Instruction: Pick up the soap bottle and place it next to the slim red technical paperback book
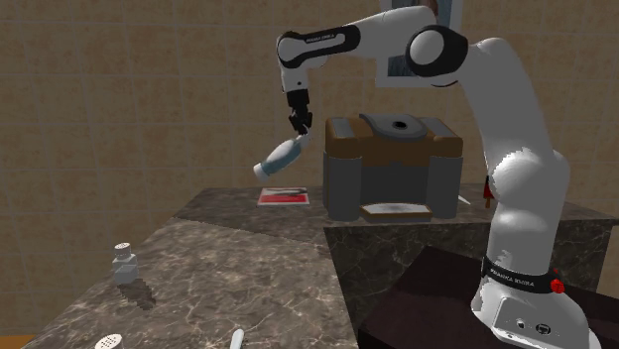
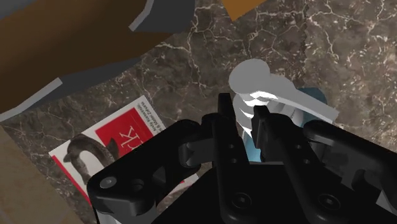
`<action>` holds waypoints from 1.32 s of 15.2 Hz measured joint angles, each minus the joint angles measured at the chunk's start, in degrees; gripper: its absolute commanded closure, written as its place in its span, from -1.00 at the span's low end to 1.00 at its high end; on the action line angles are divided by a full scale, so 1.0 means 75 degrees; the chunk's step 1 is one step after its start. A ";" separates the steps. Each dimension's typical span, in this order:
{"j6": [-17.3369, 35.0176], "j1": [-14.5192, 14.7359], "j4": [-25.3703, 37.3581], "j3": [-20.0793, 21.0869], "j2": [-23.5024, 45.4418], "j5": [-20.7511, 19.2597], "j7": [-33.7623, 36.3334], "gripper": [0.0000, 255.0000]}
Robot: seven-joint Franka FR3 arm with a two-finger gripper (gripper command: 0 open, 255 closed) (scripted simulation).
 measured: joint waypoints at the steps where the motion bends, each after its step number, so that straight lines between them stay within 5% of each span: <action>1: 0.0006 -0.0051 0.0245 -0.0044 0.0235 -0.0036 -0.0112 1.00; 6: -0.0126 -0.0146 0.1713 -0.0206 0.1529 -0.0187 -0.0490 1.00; 20: 0.1365 -0.0326 -0.0010 -0.0197 0.1308 -0.0180 -0.0331 1.00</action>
